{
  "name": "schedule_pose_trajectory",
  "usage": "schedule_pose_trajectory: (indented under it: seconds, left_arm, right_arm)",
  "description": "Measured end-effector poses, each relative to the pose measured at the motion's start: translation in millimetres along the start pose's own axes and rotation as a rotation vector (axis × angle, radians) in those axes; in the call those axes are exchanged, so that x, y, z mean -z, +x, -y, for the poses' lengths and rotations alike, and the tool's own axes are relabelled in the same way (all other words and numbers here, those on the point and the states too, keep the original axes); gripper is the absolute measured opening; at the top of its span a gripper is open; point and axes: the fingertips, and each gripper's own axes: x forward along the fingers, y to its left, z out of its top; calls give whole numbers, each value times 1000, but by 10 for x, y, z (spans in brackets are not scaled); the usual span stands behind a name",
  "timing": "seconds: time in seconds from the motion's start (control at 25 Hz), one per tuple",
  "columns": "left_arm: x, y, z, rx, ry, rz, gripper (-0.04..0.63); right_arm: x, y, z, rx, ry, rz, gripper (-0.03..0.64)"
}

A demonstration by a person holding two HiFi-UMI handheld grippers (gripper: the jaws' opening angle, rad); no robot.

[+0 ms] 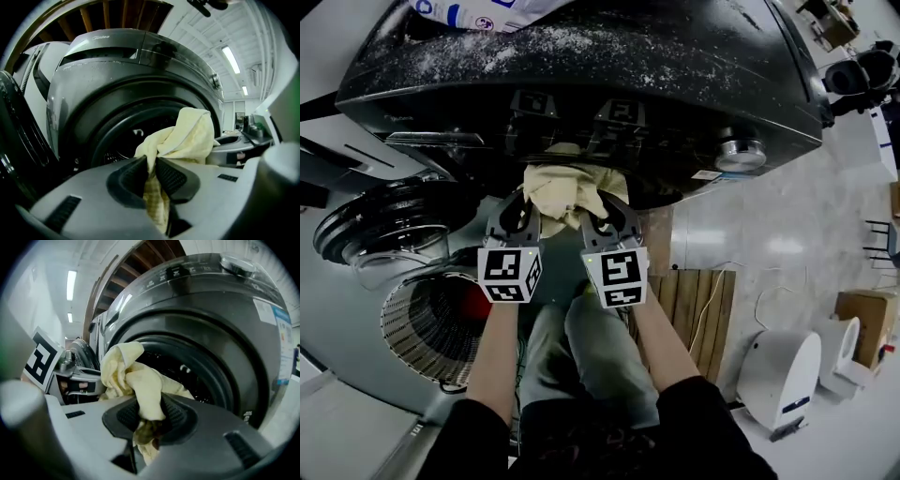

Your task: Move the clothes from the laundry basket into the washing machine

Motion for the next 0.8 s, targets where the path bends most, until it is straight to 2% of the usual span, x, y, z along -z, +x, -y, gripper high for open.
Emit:
schedule_pose_trajectory:
  seconds: [0.28,0.52,0.8]
  left_arm:
    - [190,494,-176,-21,-34,95,66]
    - [210,805,-274,-18,-29,169,66]
    - [267,1129,-417,-25,-33,187,66]
  right_arm:
    - [231,497,266,36,-29,78,86]
    - [310,795,477,40,11,138,87]
    - [381,1130,634,36,35,146,92]
